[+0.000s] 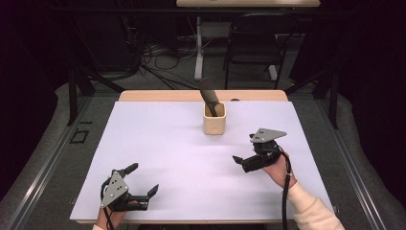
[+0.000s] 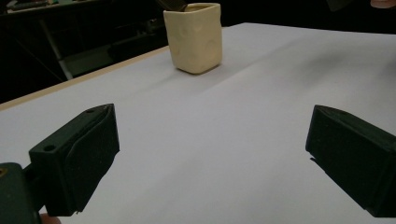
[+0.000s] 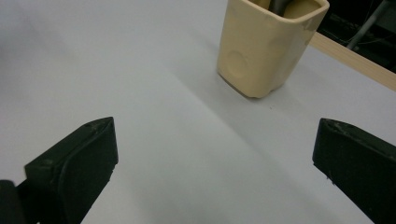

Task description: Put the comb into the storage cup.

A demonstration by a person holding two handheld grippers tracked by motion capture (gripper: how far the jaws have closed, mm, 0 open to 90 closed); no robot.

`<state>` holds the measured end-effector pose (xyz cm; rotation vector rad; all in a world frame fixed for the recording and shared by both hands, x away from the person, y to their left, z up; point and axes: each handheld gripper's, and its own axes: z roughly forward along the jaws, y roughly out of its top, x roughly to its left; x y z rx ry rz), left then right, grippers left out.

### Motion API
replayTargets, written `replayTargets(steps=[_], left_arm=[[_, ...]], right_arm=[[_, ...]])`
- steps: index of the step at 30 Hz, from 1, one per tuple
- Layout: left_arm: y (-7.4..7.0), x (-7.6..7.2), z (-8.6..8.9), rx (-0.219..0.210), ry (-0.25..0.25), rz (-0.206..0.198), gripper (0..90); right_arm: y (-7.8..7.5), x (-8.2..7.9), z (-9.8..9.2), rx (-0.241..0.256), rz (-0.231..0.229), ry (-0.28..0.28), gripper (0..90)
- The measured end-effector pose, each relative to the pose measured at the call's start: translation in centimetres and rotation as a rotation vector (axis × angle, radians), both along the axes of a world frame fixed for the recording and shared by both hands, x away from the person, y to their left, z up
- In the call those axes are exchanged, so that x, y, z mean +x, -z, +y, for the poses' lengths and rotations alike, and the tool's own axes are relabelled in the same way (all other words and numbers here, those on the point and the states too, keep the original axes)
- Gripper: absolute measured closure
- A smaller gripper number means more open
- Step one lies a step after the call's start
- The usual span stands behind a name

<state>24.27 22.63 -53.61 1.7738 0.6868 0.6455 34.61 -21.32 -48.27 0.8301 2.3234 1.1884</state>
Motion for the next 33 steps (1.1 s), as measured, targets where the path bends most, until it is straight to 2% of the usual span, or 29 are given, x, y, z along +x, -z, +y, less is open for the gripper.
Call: replayTargets(steps=[13, 16, 23, 26, 33], left_arm=[[0.0, 0.0, 0.0, -0.001, 0.003, 0.000, 2.6], [0.0, 0.0, 0.0, 0.000, 0.003, -0.001, 2.6], [-0.1, -0.1, 0.1, 0.001, 0.002, -0.006, 2.6], [0.0, 0.0, 0.1, 0.001, 0.004, -0.006, 2.6], [0.0, 0.0, 0.1, -0.001, 0.004, -0.004, 2.5]], right_arm=[[1.4, -2.1, -0.6, 0.008, -0.003, 0.003, 0.0], [1.7, -2.6, -0.8, -0.008, -0.040, 0.011, 0.0], [2.3, -3.2, -1.1, 0.000, -0.031, 0.013, 0.0], [2.4, -3.9, -1.1, -0.003, -0.052, 0.012, 0.0], [2.6, -4.7, -1.2, 0.005, -0.068, 0.004, 0.0]])
